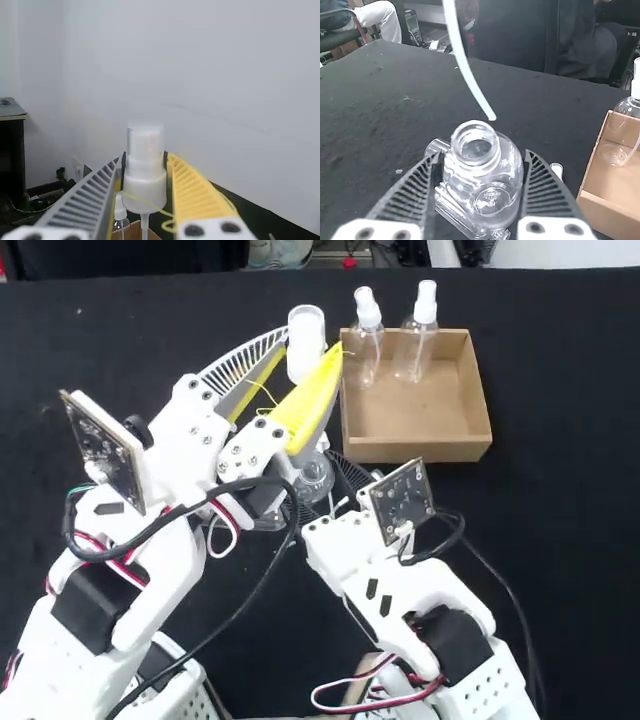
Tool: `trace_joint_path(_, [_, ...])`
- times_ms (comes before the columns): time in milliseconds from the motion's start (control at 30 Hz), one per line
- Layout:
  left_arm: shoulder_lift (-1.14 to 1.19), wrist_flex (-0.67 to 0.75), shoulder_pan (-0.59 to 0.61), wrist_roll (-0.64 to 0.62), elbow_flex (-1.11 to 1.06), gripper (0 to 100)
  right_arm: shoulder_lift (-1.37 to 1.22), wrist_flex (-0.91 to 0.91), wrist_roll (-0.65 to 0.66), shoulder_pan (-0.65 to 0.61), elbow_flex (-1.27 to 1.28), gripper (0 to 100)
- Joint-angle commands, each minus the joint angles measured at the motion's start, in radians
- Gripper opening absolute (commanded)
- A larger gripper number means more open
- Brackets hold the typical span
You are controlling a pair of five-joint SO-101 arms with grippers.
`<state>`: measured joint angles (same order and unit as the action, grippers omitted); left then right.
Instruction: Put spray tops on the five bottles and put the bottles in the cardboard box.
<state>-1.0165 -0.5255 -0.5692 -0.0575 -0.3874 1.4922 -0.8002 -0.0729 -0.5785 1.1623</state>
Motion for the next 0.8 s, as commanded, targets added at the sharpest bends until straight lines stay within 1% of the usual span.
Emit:
trace_joint_path(0, [-0.009, 0.017, -0.013, 0.006, 0.022, 5, 0.024, 0.029, 0.008, -0.011, -0.002, 11.7])
trace_joint_path(233, [-0.066, 0.015, -0.016, 0.002, 0.022, 5, 0.022, 0.029, 0.008, -0.011, -0.002, 11.7])
trace_joint_path(367, [-0.072, -0.06, -0.016, 0.002, 0.015, 5, 0.022, 0.029, 0.008, -0.011, -0.002, 11.7])
trace_joint_path(567, [-0.072, -0.063, -0.019, 0.0, 0.008, 5, 0.024, 0.028, 0.008, -0.011, -0.002, 11.7])
trace_joint_path(767, [-0.072, -0.063, -0.107, 0.003, 0.015, 5, 0.024, 0.028, 0.008, -0.011, -0.002, 11.7])
